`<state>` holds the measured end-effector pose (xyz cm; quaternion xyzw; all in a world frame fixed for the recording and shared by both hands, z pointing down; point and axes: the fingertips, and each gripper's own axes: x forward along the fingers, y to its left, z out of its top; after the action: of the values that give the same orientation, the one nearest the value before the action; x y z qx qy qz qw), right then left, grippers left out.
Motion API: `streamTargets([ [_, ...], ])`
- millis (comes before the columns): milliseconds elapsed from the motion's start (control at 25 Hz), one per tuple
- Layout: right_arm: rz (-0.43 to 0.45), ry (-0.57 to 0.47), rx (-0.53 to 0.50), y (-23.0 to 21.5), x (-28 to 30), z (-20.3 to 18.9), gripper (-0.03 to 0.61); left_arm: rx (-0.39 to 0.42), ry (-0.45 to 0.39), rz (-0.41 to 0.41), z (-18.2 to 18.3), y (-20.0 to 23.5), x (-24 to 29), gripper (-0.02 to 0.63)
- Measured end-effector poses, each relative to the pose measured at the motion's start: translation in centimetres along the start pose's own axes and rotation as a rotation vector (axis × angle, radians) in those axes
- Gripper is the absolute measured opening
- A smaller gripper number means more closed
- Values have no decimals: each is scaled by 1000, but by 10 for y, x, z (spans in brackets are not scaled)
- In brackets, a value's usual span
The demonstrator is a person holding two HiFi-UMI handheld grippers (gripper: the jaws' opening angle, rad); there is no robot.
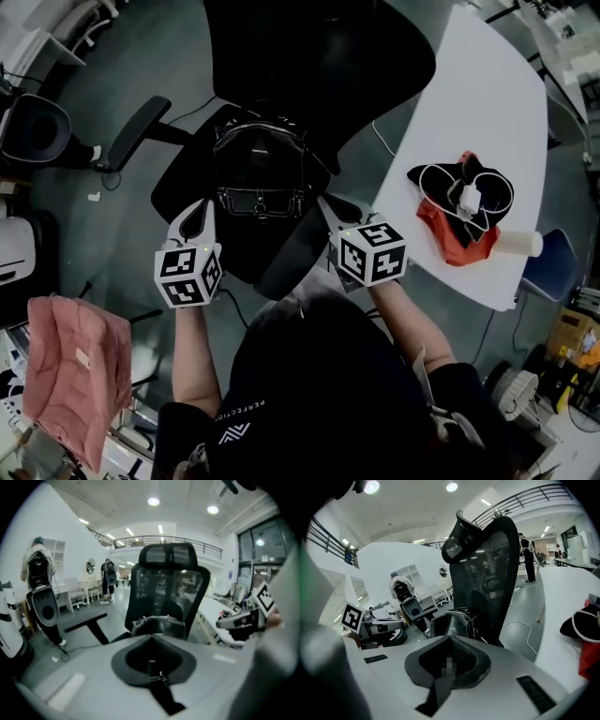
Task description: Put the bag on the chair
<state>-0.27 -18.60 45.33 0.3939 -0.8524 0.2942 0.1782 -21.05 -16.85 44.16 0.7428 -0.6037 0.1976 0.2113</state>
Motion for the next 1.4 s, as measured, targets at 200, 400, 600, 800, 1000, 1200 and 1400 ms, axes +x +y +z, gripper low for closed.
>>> streamTargets([
  [200, -26, -16, -15, 7, -13, -2, 0, 17, -12, -26, -2, -9, -17, 9],
  [400, -35, -24, -24, 17, -26, -5, -2, 28, -19, -29, -4, -17, -37, 8],
  [600, -30, -23, -16, 25, -33, -12, -2, 25, -14, -8, -10, -16, -52, 9],
  [800, -29, -32, -20, 33, -39, -14, -2, 10, -15, 4, -12, -13, -64, 8],
  [1000, -32, -44, -3, 40, -44, -17, -2, 2, -26, 4, -13, -13, -74, 8],
  [1200, -35, -55, 4, 50, -53, -22, -2, -4, -26, 3, -19, -14, -87, 9],
  [1400, -48, -65, 14, 59, -61, -29, -2, -5, -26, -7, -25, -13, -100, 8],
])
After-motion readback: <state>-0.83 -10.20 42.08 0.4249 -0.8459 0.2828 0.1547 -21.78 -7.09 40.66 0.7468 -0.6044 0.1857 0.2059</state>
